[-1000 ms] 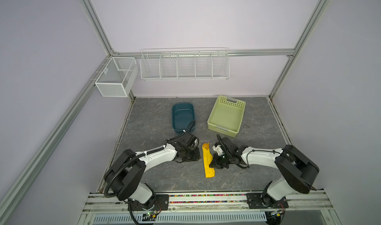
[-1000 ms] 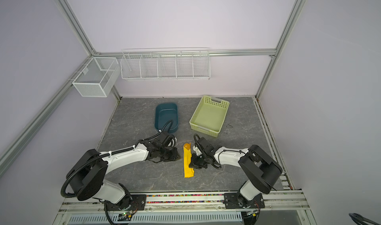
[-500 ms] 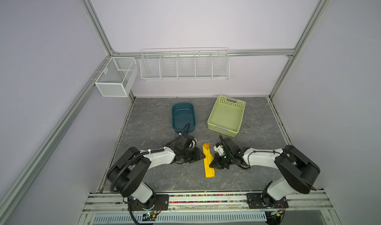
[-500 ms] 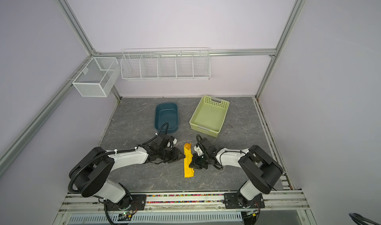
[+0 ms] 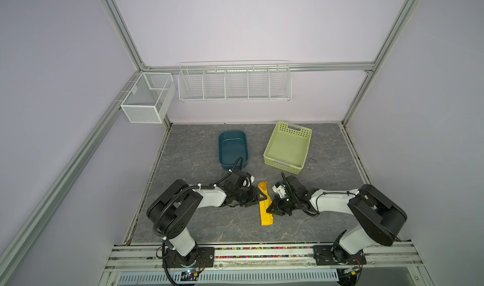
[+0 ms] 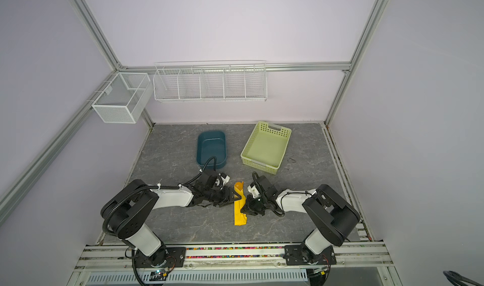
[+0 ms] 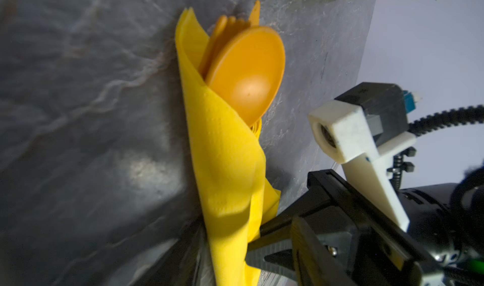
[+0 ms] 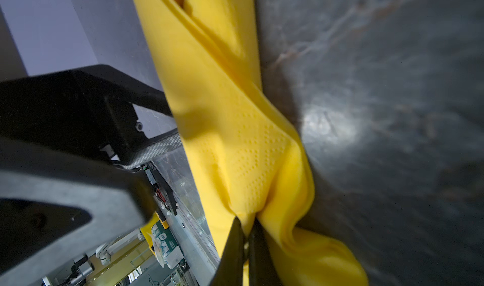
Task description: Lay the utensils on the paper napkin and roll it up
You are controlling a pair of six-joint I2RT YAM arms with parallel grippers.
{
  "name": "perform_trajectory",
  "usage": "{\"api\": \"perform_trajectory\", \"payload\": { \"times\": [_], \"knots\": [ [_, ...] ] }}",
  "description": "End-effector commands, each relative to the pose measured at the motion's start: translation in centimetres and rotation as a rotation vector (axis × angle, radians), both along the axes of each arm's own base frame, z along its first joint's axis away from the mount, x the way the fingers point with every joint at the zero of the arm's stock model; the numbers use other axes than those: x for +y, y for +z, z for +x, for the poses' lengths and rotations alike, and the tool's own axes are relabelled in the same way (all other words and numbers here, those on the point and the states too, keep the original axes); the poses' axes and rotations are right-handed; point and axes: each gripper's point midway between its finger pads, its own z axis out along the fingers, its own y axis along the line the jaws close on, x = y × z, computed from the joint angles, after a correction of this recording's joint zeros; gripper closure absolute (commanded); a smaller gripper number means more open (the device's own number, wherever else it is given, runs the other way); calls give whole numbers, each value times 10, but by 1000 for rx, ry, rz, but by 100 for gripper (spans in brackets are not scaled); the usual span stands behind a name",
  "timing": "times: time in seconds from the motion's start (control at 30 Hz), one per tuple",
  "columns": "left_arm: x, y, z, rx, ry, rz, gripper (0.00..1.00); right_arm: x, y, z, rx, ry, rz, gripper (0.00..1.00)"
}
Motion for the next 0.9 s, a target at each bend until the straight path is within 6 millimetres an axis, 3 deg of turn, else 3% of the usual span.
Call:
{"api": "perform_trajectory", "payload": {
  "times": [0.0,0.43,0.87],
  "knots": [
    [17,-38,-14,107,28,102,46,-14,-17,-7,56,-34,-53,94],
    [34,-57,-30,137,-34,250,47,-16,-20,-6,63,-41,-28,94],
    [29,-58,-26,118,-56,275,63,-16,-24,-7,71,-38,-25,94]
  ]
}}
